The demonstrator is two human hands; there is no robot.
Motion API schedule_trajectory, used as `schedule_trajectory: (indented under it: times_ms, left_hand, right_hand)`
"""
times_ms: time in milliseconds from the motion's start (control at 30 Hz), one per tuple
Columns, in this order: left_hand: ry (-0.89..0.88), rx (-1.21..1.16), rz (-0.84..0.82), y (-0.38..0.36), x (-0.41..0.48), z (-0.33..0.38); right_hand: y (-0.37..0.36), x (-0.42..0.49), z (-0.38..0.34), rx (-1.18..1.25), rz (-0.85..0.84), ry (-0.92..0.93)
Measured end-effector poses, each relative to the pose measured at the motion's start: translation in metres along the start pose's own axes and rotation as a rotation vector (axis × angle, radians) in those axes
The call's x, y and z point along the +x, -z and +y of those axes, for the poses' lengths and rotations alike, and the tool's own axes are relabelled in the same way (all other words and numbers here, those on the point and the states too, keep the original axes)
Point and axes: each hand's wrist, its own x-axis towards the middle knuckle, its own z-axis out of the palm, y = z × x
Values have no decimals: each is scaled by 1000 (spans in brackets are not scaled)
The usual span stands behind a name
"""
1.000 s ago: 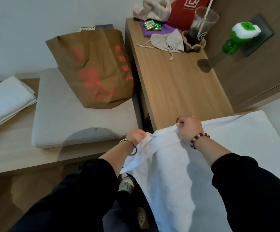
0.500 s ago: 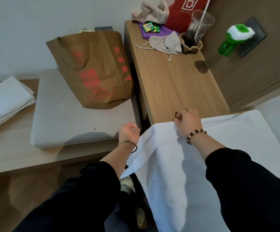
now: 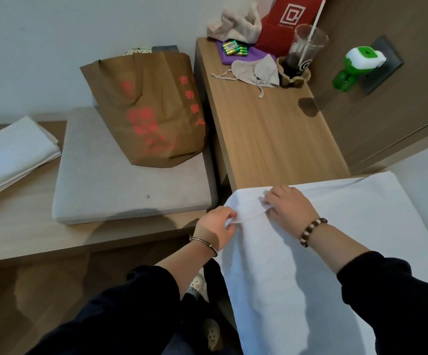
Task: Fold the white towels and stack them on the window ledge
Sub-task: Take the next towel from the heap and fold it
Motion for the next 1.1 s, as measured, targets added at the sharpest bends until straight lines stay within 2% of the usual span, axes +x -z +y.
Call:
schedule_trajectory:
  times_ms: [67, 200, 300, 400, 433, 500, 600, 767, 1000, 1067, 1100]
  left_hand:
    - [56, -121, -9, 4, 0, -3]
    - [189, -498, -103, 22, 10, -9]
    - [270, -718, -245, 39, 19, -12]
    - [372, -787, -346, 42, 25, -16]
    - [392, -741, -299, 39, 28, -17]
    - [389, -586, -112, 33, 36, -17]
    - [394, -561, 71, 23, 44, -14]
    - [444, -507, 108, 8, 47, -9]
    - [522, -517, 169, -7, 54, -5]
    - [493, -461, 167, -8, 56, -2]
    - [453, -417, 225, -7, 57, 3]
  right_hand:
    - [4, 3, 1, 100, -37, -30]
    - [29, 20, 8, 480, -321, -399]
    - [45, 39, 13, 548, -529, -469]
    - [51, 51, 18, 578, -728, -530]
    - [49, 55, 18, 554, -720, -547]
    - [38, 62, 13, 469, -586, -545]
    - [18, 65, 7, 423, -422, -567]
    - [10, 58, 2, 307, -350, -537]
    - [14, 56, 1, 217, -388, -518]
    - [20, 52, 5, 209, -395, -536]
    - [23, 48, 10, 210, -378, -542]
